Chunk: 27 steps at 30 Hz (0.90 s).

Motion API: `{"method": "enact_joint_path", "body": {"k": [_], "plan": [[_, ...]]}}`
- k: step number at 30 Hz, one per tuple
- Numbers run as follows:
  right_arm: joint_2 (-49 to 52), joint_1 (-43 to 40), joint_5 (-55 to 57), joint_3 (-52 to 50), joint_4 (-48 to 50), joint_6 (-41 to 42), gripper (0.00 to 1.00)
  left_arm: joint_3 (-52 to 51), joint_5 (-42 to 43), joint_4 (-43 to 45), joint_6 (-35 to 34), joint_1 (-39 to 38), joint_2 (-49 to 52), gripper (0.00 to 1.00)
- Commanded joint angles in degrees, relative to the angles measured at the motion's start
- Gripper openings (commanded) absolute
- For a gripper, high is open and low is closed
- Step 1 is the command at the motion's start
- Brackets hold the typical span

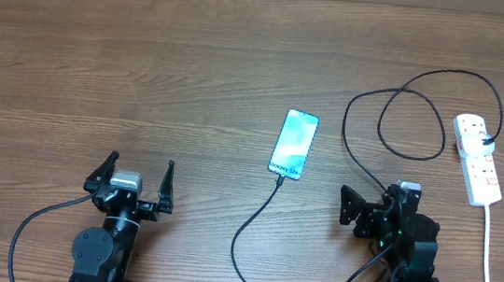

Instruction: Plug charger to phone and switch on socket

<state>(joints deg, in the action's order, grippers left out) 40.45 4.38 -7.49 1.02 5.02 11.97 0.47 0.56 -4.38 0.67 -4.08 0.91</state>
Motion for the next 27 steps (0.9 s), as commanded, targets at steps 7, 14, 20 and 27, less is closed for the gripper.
{"method": "enact_joint_path", "body": {"k": [7, 14, 20, 27], "plan": [[-10.56, 0.17, -0.15, -0.57, -8.28, -0.07, 1.0, -0.2, -0.76, -0.09, 1.27, 0.31, -0.68, 1.0], [-18.08, 0.17, -1.36, -0.57, -9.22, -0.02, 1.0, -0.2, -0.79, -0.09, 1.27, 0.33, -0.68, 1.0], [-25.27, 1.49, -1.62, -0.57, -9.22, -0.04, 1.0, -0.2, -0.76, -0.09, 1.27, 0.33, -0.68, 0.99], [-32.96, 1.77, -1.14, -0.57, -9.27, -0.09, 1.0, -0.17, -0.76, -0.09, 1.27, 0.33, -0.68, 1.0]]}}
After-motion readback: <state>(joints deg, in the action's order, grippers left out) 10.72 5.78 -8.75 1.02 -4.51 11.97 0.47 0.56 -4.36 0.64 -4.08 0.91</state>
